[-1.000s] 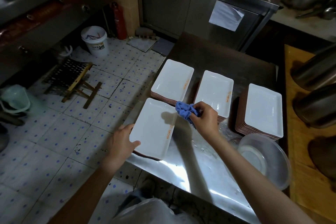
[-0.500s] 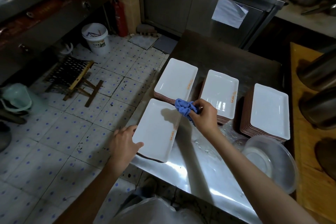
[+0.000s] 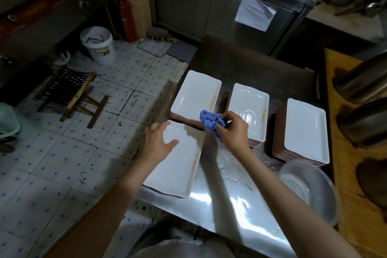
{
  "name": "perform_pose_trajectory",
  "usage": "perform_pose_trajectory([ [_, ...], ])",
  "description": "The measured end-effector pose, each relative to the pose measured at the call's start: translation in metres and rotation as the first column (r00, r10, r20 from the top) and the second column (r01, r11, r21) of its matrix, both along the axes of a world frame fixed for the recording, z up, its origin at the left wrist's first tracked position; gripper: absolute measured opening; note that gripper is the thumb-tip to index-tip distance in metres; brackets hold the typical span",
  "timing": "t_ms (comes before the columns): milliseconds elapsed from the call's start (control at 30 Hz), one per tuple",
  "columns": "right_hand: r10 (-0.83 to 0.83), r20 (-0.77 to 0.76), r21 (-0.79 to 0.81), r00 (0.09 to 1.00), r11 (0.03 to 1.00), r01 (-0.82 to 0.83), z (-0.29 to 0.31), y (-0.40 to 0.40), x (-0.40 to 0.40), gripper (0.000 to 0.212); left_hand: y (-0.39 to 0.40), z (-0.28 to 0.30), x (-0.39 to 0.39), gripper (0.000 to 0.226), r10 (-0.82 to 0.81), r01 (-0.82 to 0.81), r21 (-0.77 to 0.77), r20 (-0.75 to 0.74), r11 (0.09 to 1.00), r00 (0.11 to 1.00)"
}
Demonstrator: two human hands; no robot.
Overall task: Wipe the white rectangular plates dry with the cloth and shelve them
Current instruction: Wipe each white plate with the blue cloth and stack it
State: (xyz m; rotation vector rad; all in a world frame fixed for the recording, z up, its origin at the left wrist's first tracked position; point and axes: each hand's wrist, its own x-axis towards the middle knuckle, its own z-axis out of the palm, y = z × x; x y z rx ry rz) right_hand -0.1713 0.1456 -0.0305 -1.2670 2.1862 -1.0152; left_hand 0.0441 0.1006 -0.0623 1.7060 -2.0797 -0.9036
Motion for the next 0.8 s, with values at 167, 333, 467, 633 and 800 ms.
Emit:
perform_pose_trajectory([
  [167,-0.047,0.023,-0.009,0.999,0.999,0.047,0.003,-0.013,-0.003,0.013,-0.045,0.006,-0.031,0.062,-0.014,0.013,-0.026,-0.038,1.000,0.999],
  [333,-0.103,0.038,-0.013,0.994,0.995,0.103,0.004,-0.025,-0.006,0.017,-0.080,0.005,-0.058,0.068,-0.018,0.017,0.010,0.074,1.000,0.997],
  [467,-0.143,0.036,-0.002,0.989,0.990,0.143,0.002,-0.031,-0.009,0.015,-0.100,0.003,-0.068,0.062,-0.009,0.003,0.041,0.140,0.999,0.990],
  [633,-0.196,0.026,0.008,0.980,0.981,0.196,0.002,-0.034,-0.012,0.013,-0.117,-0.001,-0.070,0.046,-0.051,0.044,0.041,0.170,0.998,0.984],
  [800,-0.228,0.011,0.007,0.974,0.974,0.228,0.002,-0.033,-0.015,0.011,-0.126,-0.005,-0.067,0.029,-0.098,0.106,-0.035,0.189,0.994,0.977],
])
